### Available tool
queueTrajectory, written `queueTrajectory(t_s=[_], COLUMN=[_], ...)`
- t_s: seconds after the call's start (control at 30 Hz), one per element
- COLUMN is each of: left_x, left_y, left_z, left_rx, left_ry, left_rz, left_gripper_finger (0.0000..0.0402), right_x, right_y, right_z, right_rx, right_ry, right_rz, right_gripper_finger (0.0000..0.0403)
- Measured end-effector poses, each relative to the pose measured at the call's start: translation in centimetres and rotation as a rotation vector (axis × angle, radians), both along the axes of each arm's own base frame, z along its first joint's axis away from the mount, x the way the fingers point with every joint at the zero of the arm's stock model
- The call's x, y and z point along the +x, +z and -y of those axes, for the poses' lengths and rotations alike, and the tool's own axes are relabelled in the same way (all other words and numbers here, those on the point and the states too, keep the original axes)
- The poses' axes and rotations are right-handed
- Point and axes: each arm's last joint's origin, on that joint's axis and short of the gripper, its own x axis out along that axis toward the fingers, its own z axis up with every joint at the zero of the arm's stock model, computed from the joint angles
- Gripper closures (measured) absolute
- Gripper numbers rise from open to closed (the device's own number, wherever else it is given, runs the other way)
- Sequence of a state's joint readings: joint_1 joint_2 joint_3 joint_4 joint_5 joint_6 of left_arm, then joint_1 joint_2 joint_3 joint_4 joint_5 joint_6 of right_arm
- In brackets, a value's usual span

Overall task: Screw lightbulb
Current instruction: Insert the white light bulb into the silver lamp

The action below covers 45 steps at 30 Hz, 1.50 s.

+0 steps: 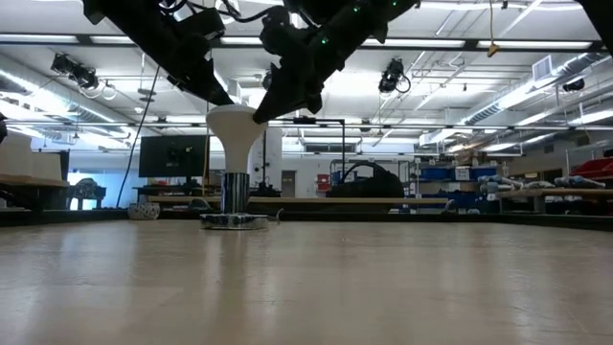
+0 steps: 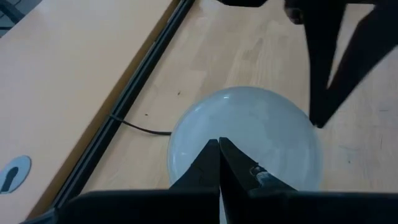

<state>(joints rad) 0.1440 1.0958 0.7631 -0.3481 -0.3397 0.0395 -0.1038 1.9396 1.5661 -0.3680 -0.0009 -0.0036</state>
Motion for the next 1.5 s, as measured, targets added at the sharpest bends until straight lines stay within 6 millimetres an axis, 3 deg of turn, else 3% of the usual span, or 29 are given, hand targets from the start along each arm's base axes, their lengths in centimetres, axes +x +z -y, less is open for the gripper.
queueTrajectory(t_s=[0.27,0.53,0.8,1.5], left_x=[0.0,0.0,0.0,0.0], left_y=[0.0,0.0,0.0,0.0], left_z=[0.0,0.0,0.0,0.0], left_rx=[0.000,0.001,0.003,0.004], left_ry=[-0.001,-0.003,-0.005,-0.010], left_rz=[-0.002,-0.003,-0.002,0.002], left_gripper_finger=[0.0402,0.0402,0.0402,0.0402], right_x=[-0.7,-1.2,-0.9,-0.1], right_y=[0.9,2.7,2.1,1.1], right_z=[-0.5,1.6,2.9,1.2], right_rx=[-0.020,-0.083,-0.097,0.016], right_ry=[0.002,-0.109,-0.130,-0.005], right_rz=[-0.013,0.055,0.064,0.067], right_gripper_finger=[0.0394,0.0394,0.0394,0.0394])
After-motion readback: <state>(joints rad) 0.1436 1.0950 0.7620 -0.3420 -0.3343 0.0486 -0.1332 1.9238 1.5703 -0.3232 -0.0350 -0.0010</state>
